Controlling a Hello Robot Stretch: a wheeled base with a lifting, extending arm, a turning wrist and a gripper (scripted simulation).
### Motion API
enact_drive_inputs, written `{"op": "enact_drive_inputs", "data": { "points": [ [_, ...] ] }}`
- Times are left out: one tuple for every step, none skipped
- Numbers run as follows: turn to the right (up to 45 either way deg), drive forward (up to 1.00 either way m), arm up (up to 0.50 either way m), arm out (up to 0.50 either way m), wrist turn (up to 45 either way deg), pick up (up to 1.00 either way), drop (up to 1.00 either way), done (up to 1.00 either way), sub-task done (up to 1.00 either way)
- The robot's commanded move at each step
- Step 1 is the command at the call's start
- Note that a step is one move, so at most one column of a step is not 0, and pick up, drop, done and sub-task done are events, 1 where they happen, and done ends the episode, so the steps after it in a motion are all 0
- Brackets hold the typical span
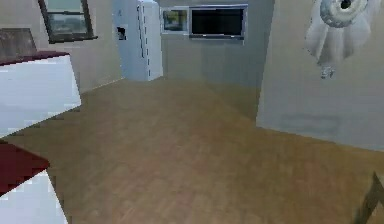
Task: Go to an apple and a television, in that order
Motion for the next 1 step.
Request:
{"op": "enact_drive_inputs", "data": {
  "points": [
    [15.0, 0.00, 0.00, 0.00, 0.0, 0.00, 0.00, 0.00, 0.00]
  ]
}}
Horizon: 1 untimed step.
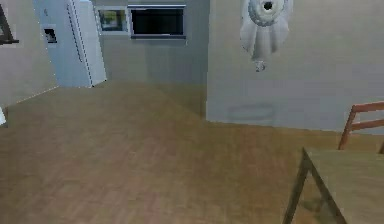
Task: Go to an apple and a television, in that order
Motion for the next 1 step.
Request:
{"op": "enact_drive_inputs", "data": {
  "points": [
    [0.0, 0.20, 0.00, 0.00, 0.0, 0.00, 0.00, 0.00, 0.00]
  ]
}}
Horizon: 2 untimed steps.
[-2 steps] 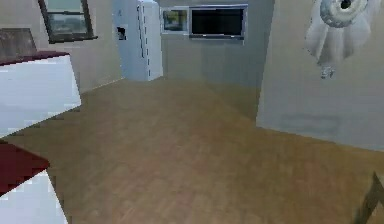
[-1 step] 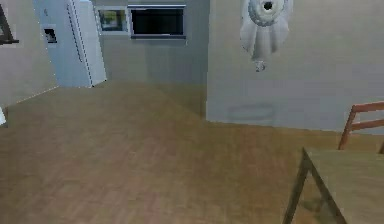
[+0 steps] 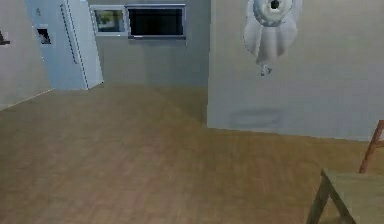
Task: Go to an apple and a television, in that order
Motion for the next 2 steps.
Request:
{"op": "enact_drive_inputs", "data": {
  "points": [
    [-6.0, 0.00, 0.00, 0.00, 0.0, 0.00, 0.00, 0.00, 0.00],
    [0.0, 0.50, 0.00, 0.00, 0.0, 0.00, 0.00, 0.00, 0.00]
  ]
}}
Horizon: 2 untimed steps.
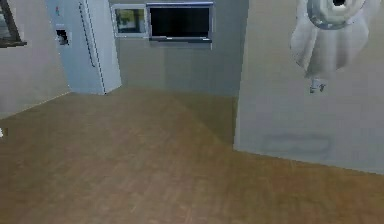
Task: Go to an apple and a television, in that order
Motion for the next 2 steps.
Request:
{"op": "enact_drive_inputs", "data": {
  "points": [
    [-21.0, 0.00, 0.00, 0.00, 0.0, 0.00, 0.00, 0.00, 0.00],
    [0.0, 0.45, 0.00, 0.00, 0.0, 0.00, 0.00, 0.00, 0.00]
  ]
}}
